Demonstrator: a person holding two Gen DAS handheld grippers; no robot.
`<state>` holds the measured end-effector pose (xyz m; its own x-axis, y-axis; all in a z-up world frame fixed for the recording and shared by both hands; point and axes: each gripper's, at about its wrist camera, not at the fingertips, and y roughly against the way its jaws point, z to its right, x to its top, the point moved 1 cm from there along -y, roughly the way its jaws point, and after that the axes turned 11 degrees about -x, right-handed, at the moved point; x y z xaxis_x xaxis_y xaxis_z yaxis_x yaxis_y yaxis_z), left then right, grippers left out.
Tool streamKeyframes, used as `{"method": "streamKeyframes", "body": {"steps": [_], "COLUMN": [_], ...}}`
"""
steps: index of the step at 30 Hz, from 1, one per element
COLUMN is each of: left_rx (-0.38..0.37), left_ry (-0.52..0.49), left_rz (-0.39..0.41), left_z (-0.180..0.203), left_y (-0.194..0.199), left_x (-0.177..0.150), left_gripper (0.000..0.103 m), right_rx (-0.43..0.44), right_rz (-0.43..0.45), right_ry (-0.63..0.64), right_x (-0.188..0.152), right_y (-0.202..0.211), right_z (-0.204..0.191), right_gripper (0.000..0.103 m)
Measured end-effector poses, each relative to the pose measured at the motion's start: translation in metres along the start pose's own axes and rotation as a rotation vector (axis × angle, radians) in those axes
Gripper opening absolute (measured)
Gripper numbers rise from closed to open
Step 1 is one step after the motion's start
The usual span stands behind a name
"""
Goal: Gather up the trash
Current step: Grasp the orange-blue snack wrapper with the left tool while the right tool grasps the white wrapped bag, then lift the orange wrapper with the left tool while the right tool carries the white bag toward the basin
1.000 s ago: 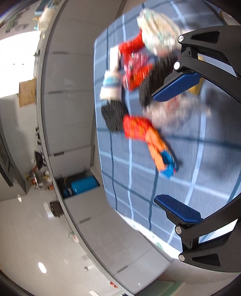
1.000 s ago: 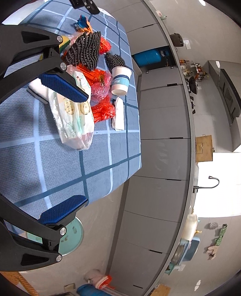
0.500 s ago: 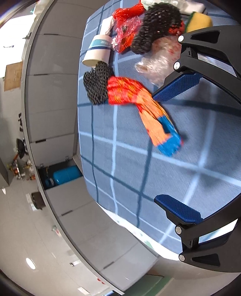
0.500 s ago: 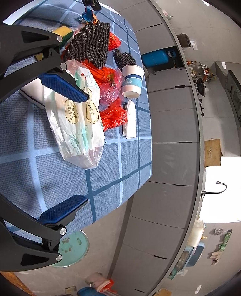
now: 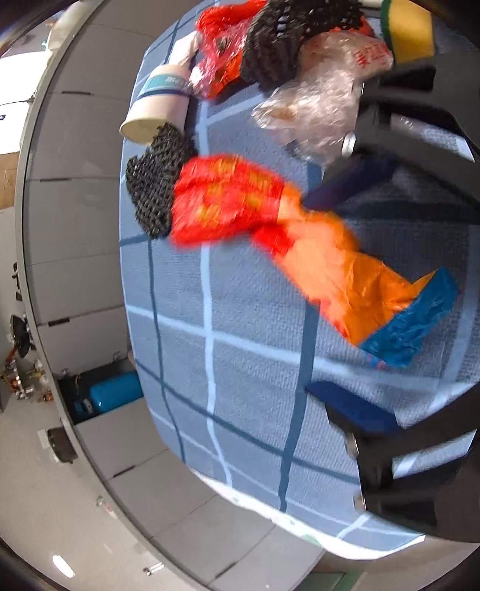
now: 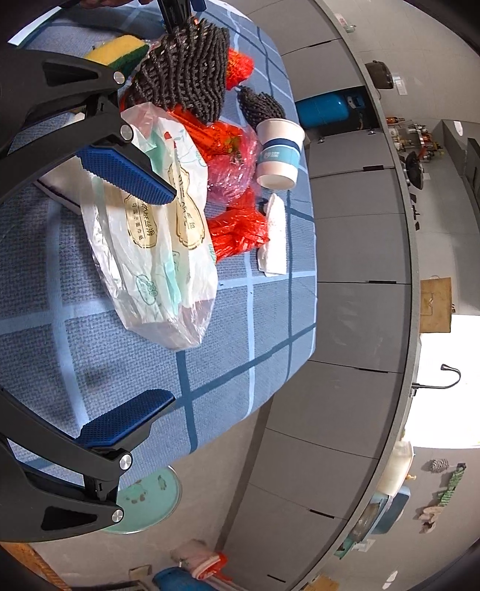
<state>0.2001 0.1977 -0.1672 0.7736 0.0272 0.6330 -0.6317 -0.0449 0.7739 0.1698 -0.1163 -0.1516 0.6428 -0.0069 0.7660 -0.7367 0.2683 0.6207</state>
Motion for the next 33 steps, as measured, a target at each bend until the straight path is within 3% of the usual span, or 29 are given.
{"method": "streamKeyframes", "body": {"steps": [1, 2, 3, 6, 7, 20, 26, 28, 29, 31, 33], "left_rx": [-0.017, -0.029, -0.017, -0.028, -0.031, 0.055, 0.018, -0.009, -0.017, -0.034, -0.044], "left_ry": [-0.001, -0.002, -0.014, -0.018, -0.011, 0.003, -0.03, -0.052, -0.059, -0.075, -0.086], "left_rz": [-0.017, -0.031, -0.024, -0.017, -0.013, 0.164, 0.187, 0.173, 0.17, 0.166, 0.169], "left_z": [0.001, 0.003, 0.005, 0.007, 0.006, -0.001, 0.024, 0.039, 0.043, 0.053, 0.06], "left_y": [-0.003, -0.005, -0.004, 0.0, 0.002, 0.072, 0.077, 0.072, 0.071, 0.071, 0.073], "left_x": [-0.001, -0.003, -0.005, -0.008, -0.008, 0.008, 0.02, 0.018, 0.017, 0.013, 0.012], "left_gripper": [0.057, 0.049, 0.047, 0.02, 0.017, 0.013, 0.013, 0.013, 0.013, 0.013, 0.013], "right_rx": [-0.003, -0.007, -0.009, -0.018, -0.021, -0.005, 0.055, 0.102, 0.13, 0.165, 0.204], "right_rz": [-0.001, -0.001, -0.002, -0.005, -0.006, -0.033, -0.096, -0.13, -0.143, -0.16, -0.162], "right_ry": [0.004, 0.007, 0.006, 0.003, -0.001, -0.052, -0.108, -0.101, -0.099, -0.093, -0.083], "right_x": [0.0, 0.001, 0.001, 0.003, 0.003, 0.006, 0.003, 0.0, -0.001, -0.004, -0.004], "right_y": [-0.001, -0.001, -0.002, -0.003, -0.003, -0.004, -0.018, -0.025, -0.027, -0.03, -0.029], "right_z": [-0.001, -0.002, -0.002, -0.001, 0.001, 0.013, 0.018, 0.013, 0.012, 0.01, 0.008], "right_gripper": [0.098, 0.098, 0.098, 0.098, 0.098, 0.098, 0.098, 0.088, 0.073, 0.061, 0.043]}}
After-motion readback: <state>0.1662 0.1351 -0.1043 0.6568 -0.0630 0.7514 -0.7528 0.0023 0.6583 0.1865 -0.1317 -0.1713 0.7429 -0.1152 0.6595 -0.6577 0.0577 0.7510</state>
